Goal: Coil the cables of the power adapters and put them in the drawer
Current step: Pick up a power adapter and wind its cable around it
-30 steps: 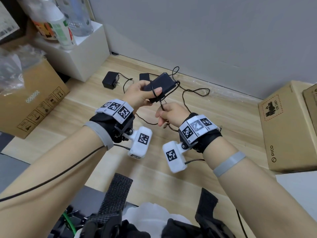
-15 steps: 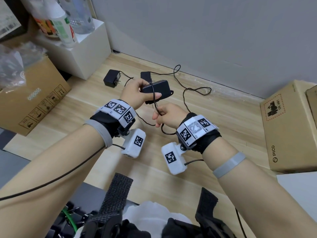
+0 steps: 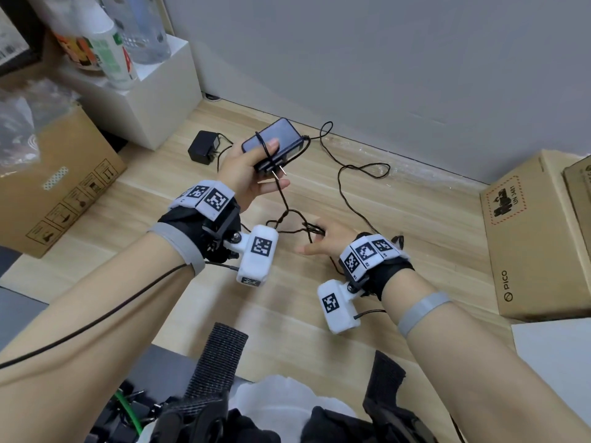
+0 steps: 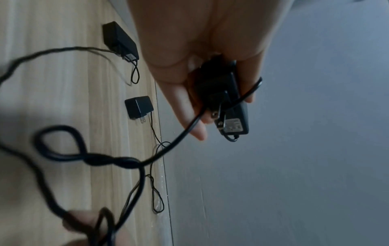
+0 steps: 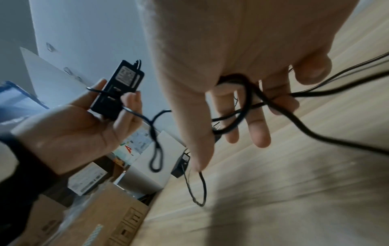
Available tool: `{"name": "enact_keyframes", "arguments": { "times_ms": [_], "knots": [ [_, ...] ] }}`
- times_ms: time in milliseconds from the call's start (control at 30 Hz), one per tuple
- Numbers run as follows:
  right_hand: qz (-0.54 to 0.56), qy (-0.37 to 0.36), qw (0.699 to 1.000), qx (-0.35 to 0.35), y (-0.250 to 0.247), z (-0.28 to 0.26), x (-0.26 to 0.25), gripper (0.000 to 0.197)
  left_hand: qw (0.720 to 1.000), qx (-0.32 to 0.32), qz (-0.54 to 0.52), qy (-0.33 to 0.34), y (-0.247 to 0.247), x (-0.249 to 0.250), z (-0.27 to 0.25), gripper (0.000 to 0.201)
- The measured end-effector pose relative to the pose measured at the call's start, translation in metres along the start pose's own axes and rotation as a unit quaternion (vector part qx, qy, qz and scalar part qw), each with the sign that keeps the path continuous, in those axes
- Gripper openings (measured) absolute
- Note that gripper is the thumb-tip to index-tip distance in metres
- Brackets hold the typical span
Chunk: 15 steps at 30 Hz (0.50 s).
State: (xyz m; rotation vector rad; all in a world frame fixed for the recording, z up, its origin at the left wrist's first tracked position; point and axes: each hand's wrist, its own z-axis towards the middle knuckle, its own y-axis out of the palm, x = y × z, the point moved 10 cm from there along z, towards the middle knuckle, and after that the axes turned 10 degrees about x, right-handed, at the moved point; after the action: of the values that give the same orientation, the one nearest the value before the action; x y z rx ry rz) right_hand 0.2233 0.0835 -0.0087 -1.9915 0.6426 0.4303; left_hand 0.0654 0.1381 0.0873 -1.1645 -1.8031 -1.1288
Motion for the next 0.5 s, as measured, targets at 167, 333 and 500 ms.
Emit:
{"name": "enact_keyframes", "arguments": {
  "times_ms": [167, 333, 500],
  "knots": [
    [-0.042, -0.009, 0.999, 0.020, -0.012, 0.003, 0.002, 0.093, 0.999, -0.019, 0.041, 0.000, 0.000, -0.006, 0.004, 0.019],
    [0.163, -0.108, 0.981, 0.022, -0.037, -0.012, -0.068, 0.064, 0.998, -0.047, 0.049, -0.008, 0.010, -0.017, 0.003, 0.040],
    [0.345, -0.103, 0.933, 0.016, -0.034, -0.016, -0.091, 0.022, 0.997, -0.066, 0.042, 0.007, 0.015, -0.010, 0.001, 0.038]
  ]
}}
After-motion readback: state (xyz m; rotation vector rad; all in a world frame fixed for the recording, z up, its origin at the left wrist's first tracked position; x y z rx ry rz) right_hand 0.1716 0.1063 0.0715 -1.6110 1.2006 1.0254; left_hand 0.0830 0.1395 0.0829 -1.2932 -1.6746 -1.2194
